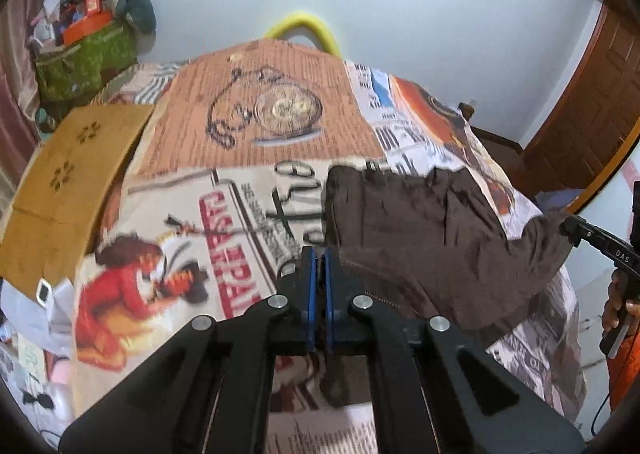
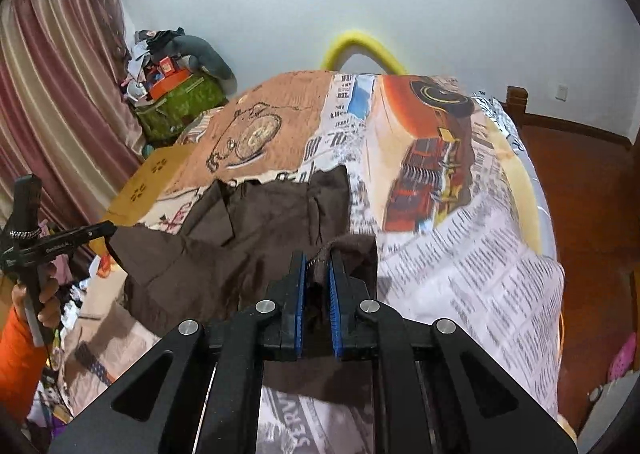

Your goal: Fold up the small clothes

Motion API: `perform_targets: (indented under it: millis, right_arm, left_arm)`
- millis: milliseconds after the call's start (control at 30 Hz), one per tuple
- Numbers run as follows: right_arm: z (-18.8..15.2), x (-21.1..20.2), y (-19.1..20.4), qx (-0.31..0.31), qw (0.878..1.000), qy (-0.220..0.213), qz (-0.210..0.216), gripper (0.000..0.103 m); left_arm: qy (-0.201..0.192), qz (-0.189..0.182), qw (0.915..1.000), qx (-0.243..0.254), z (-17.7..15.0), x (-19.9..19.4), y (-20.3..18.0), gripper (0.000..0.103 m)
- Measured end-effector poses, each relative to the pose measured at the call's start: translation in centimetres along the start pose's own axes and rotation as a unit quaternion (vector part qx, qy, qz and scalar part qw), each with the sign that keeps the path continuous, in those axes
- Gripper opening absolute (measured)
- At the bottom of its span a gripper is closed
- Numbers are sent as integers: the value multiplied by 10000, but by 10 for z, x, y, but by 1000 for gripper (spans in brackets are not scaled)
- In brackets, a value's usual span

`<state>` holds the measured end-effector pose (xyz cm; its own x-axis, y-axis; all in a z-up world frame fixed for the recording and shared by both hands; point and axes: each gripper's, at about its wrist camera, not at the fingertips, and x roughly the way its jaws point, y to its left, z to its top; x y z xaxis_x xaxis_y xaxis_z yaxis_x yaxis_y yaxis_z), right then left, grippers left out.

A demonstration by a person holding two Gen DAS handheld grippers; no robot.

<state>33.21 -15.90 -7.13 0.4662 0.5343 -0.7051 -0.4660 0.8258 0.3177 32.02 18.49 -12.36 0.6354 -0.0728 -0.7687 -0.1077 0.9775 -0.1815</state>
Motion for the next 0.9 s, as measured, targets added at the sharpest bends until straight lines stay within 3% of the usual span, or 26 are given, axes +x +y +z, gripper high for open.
perform_targets:
  millis: [333,467,667,733,800,900]
  right_arm:
    - [53,27,-7,-31,9992,-391,-120,8]
    - [65,42,-12,-72,9990,-380,-241,7]
    - [59,51,-29,124,9998,-125,-89,8]
    - [54,51,-36,197,9997,-29,-111,16]
    - [48,46,-43,217,9995,4,-208,33]
    - [43,33,-53,287,9992,-50,-287,44]
  left_arm:
    - [-301,132,9995,-4,56,28,2,3]
    - [-237,208,9995,16,67,53,5,3]
    - [93,244,9997,-41,70,97,12,3]
    - [282,160,9994,-115,66,111,16,3]
    - [403,145,9989,-212,60,120,20,3]
    - [356,295,9988,-172,56,118,24,12]
